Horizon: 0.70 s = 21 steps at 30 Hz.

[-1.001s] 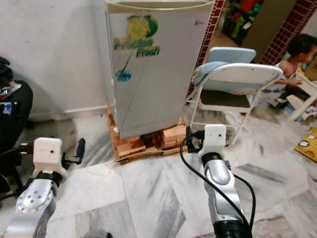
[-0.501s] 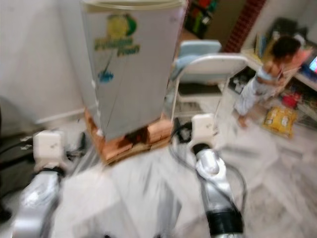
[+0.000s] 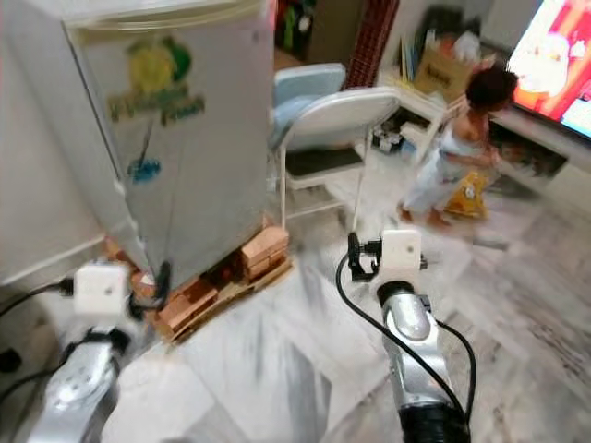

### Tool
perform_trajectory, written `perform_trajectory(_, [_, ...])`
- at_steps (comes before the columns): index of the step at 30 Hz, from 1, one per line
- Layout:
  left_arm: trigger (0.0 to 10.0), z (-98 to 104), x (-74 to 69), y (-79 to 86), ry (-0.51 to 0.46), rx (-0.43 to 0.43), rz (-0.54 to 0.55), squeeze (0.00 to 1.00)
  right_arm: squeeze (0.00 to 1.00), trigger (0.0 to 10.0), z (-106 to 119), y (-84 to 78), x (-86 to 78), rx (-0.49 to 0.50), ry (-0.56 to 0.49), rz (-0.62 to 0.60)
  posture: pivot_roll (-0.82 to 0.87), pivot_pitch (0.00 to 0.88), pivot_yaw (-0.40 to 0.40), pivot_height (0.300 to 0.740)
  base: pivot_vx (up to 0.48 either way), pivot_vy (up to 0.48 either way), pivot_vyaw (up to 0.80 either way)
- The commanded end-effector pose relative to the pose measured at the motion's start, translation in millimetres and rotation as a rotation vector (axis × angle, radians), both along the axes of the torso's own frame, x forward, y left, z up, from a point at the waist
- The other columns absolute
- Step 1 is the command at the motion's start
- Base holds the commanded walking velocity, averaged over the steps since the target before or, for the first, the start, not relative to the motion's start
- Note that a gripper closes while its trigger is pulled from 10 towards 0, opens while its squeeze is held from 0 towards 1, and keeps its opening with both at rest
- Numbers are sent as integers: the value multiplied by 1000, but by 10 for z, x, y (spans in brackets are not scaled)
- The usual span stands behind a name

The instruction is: Restocking fridge

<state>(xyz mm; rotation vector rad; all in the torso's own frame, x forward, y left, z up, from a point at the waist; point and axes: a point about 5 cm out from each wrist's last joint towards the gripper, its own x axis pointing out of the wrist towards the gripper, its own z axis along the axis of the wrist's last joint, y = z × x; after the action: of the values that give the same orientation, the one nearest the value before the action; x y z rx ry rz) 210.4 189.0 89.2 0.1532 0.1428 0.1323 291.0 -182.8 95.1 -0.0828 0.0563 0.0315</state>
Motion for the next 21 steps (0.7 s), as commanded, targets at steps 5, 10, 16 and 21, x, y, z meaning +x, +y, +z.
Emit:
perform_trajectory(5, [10000,48,14,121,-29,-2,83,0,0,10000,54,68,54,19,-28,9,125,27,-105,740,187,394,0])
perform_trajectory(10, [10000,88,61,79,-41,17,65,0,0,10000,90,116,113,12,-43,29,134,31,-106,740,0,94,0])
perform_trajectory(16, [10000,142,141,94,-65,18,58,0,0,10000,58,80,71,22,-46,-9,127,22,-66,740,0,0,0])
perform_trajectory(21, [10000,161,210,3,-70,32,10,0,0,10000,-4,38,-27,26,-37,-52,112,17,-41,740,0,0,0])
